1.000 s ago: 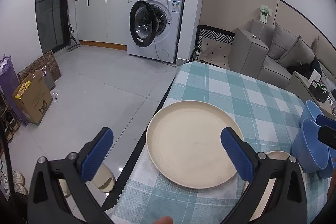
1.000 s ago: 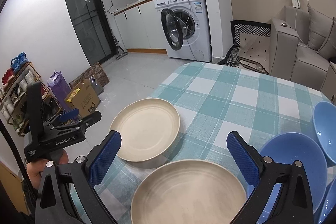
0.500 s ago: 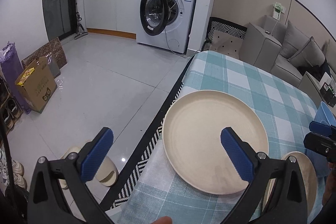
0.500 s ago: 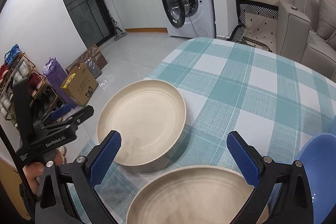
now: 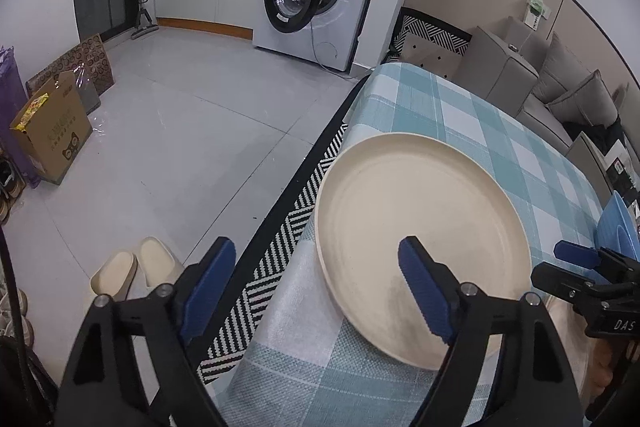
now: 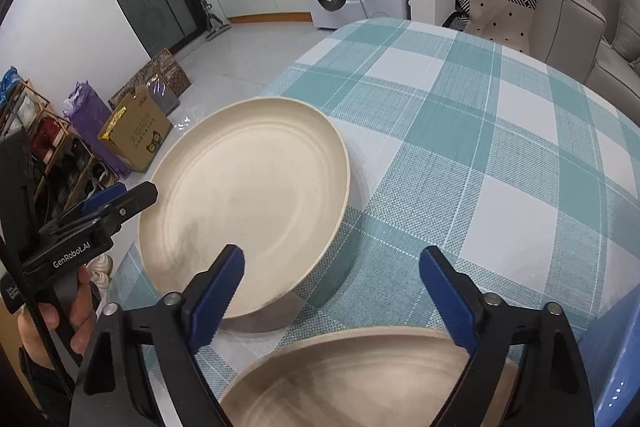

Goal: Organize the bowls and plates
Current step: 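Move both grippers toward another cream plate on the table, then close both grippers on opposite rims of the cream plate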

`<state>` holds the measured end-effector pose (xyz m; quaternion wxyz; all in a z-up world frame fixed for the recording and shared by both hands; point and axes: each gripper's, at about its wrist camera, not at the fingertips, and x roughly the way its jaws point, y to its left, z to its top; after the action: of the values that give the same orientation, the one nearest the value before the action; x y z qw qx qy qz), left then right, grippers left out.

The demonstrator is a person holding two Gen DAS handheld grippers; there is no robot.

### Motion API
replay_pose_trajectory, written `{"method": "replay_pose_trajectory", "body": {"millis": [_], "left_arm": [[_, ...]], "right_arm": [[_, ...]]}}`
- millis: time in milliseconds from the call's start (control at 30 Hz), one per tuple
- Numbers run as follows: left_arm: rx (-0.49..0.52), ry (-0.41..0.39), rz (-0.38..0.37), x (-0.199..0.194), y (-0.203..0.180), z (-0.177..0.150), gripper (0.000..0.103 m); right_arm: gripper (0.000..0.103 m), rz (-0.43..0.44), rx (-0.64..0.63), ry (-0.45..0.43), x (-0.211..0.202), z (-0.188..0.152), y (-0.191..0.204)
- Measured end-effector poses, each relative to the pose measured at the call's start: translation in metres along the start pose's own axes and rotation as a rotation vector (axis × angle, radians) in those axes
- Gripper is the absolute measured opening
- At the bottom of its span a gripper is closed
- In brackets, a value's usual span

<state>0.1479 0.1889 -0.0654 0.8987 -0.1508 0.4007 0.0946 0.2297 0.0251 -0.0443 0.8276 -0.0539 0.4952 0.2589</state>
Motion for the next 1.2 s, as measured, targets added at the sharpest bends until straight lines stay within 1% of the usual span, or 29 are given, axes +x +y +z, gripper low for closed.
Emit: {"method": "replay_pose_trajectory", "body": {"millis": [33,67,133,200,300,367,400,467,533,600,667,800,867,900,1000,1200], "left_arm": [[0.005,-0.002,0.000,0.001,-0.001,-0.001,0.083],[0.009,-0.002,0.001,0.003,-0.001,-0.002,0.080],[0.013,0.011,-0.002,0.005,-0.001,-0.003,0.074],[0.013,0.022,-0.004,0.008,-0.001,-0.004,0.070],[0.014,0.032,0.002,0.011,-0.001,-0.005,0.063],[0.015,0.036,0.009,0.012,0.000,-0.007,0.056],[0.017,0.039,0.012,0.013,0.000,-0.007,0.054],[0.018,0.046,0.010,0.014,0.000,-0.008,0.046],[0.023,0.051,0.017,0.016,-0.001,-0.009,0.041],[0.031,0.056,0.023,0.018,-0.001,-0.010,0.036],[0.034,0.053,0.012,0.017,-0.001,-0.010,0.031],[0.060,0.047,0.001,0.015,-0.004,-0.011,0.023],[0.068,0.047,-0.006,0.014,-0.006,-0.011,0.017],[0.074,0.047,-0.009,0.014,-0.007,-0.011,0.016],[0.090,0.045,0.005,0.013,-0.009,-0.011,0.016],[0.102,0.044,0.007,0.011,-0.012,-0.012,0.015]], "right_arm": [[0.085,-0.001,-0.003,0.009,0.004,0.000,0.001],[0.083,-0.002,-0.005,0.015,0.007,0.000,0.001],[0.074,0.001,-0.010,0.023,0.011,0.000,0.002],[0.068,0.009,-0.016,0.035,0.016,0.000,0.003],[0.064,0.008,-0.019,0.046,0.022,-0.001,0.005],[0.059,0.008,-0.027,0.052,0.025,-0.001,0.006],[0.056,0.008,-0.031,0.054,0.026,-0.002,0.007],[0.055,0.007,-0.033,0.056,0.026,-0.002,0.008],[0.052,0.004,-0.035,0.052,0.026,-0.002,0.009],[0.048,0.002,-0.039,0.055,0.027,-0.002,0.010],[0.043,0.000,-0.046,0.057,0.027,-0.003,0.011],[0.029,0.005,-0.053,0.053,0.027,-0.002,0.015],[0.027,0.000,-0.060,0.053,0.026,-0.002,0.018],[0.026,-0.005,-0.063,0.052,0.026,-0.002,0.019],[0.026,-0.007,-0.061,0.048,0.026,-0.003,0.019],[0.025,-0.015,-0.061,0.042,0.023,-0.005,0.018]]}}
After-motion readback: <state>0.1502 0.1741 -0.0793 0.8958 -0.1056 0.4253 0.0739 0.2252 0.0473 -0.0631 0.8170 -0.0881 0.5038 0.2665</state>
